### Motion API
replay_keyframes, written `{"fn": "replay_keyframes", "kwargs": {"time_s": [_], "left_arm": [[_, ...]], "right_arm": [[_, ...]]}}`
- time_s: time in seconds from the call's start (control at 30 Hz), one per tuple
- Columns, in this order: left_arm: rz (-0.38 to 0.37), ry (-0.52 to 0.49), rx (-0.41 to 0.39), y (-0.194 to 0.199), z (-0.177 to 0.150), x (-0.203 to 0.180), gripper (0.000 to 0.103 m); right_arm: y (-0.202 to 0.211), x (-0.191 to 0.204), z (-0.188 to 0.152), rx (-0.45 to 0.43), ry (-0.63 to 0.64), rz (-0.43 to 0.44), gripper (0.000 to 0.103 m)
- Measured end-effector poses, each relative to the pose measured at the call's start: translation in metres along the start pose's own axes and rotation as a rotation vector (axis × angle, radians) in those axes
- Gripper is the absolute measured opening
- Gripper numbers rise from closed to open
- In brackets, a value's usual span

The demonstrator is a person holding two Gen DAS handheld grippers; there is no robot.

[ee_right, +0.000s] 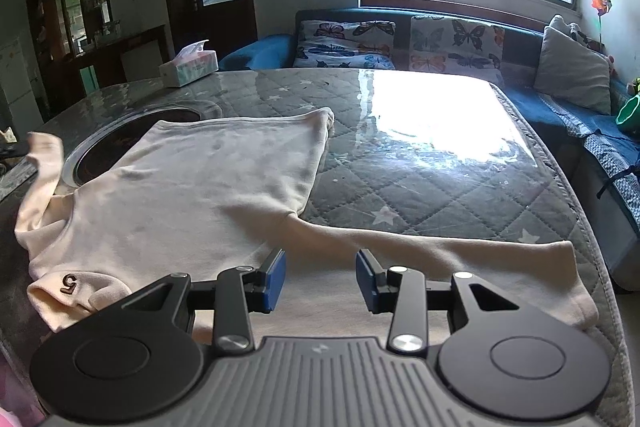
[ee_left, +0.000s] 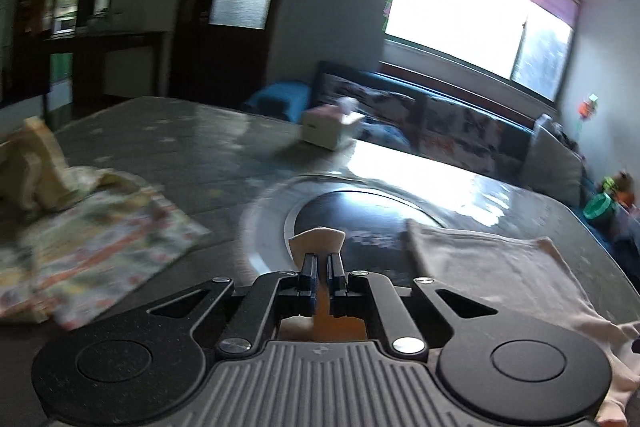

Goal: Fold clothes
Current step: 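Grasp the sleeve cuff with the left gripper and pull it across the body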

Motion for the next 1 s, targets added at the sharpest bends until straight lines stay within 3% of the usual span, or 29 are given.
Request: {"fn": "replay_keyframes", "kwargs": {"time_s": [0.23, 0.4, 0.6, 0.67, 0.73, 0.83, 0.97, 1.0], "left_arm": [[0.127, 0.059, 0.033, 0.026, -0.022, 0.051, 0.005], [0.195, 0.05, 0.103, 0.025, -0.04, 0.071, 0.005], [0.165, 0.012, 0.104, 0.021, -0.034, 0.062, 0.011], [0.144, -0.018, 0.099, 0.011, -0.028, 0.053, 0.022], [0.143, -0.046, 0.102, -0.002, -0.024, 0.047, 0.04], [0.155, -0.083, 0.124, -0.023, -0.023, 0.045, 0.05], [0.141, -0.121, 0.159, -0.041, -0.028, 0.044, 0.05], [0.138, -0.131, 0.159, -0.044, -0.03, 0.043, 0.042]], "right_arm": [[0.002, 0.004, -0.001, 0.005, 0.011, 0.002, 0.041], [0.0, 0.006, -0.001, 0.012, 0.017, -0.002, 0.043], [-0.001, 0.007, -0.001, 0.016, 0.016, -0.006, 0.045], [-0.001, 0.007, -0.001, 0.017, 0.016, -0.005, 0.045], [-0.001, 0.008, -0.001, 0.016, 0.017, -0.002, 0.045], [0.0, 0.01, 0.0, 0.013, 0.022, 0.002, 0.046], [0.001, 0.01, 0.001, 0.013, 0.028, -0.001, 0.047], [0.001, 0.009, 0.001, 0.013, 0.028, -0.004, 0.047]]}}
Point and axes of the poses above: each gripper's, at about its wrist camera, not at the fingertips, and y roughly against the way its jaws point, x to its left, z to its top, the point moved 6 cm from there along -y, roughly the way its jaws point, and after that the axes turned 2 degrees about -x, right-handed, at the moved point
